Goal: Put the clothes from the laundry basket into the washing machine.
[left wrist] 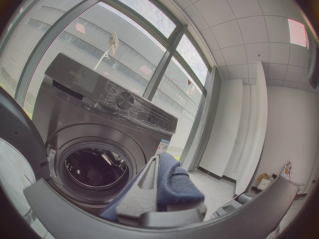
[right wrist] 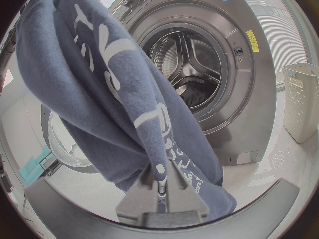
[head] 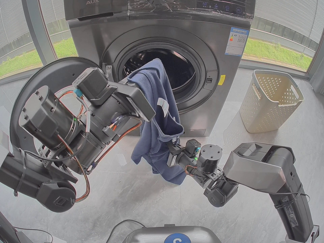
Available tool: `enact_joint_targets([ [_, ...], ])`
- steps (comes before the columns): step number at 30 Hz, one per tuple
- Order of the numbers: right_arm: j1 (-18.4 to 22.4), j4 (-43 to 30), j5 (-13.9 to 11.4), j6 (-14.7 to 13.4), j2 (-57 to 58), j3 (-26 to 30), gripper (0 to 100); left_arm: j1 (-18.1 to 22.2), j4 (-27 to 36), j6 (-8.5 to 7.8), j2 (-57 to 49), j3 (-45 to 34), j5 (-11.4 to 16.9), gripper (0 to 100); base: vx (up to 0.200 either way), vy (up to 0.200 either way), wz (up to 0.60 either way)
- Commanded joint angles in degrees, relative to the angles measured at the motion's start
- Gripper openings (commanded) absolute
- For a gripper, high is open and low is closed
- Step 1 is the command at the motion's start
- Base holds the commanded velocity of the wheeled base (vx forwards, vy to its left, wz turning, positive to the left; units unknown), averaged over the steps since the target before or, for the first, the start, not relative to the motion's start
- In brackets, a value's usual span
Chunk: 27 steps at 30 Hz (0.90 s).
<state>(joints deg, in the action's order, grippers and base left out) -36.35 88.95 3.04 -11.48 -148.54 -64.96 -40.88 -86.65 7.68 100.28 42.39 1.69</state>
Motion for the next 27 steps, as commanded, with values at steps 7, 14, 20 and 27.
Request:
enact_joint_targets([
  [7,2.95,0.96,0.04,-0.21,5.28,1.51,0,1.50,-1.24,0.32,0.35,-1.87,-0.38,0,0.000,0.000,0.00],
  [14,4.45,0.96,0.22,-0.12,9.76,3.35,0,5.54,-1.59,0.58,0.44,-5.91,-0.73,0,0.000,0.000,0.00],
  [20,4.45,0.96,0.48,0.15,11.96,3.00,0,9.41,-1.77,0.85,-0.08,-10.48,-0.38,0,0.000,0.000,0.00],
  [27,3.39,0.96,2.06,0.32,16.71,3.09,0,11.87,-1.77,1.55,3.43,-14.88,-0.02,0,0.000,0.000,0.00],
])
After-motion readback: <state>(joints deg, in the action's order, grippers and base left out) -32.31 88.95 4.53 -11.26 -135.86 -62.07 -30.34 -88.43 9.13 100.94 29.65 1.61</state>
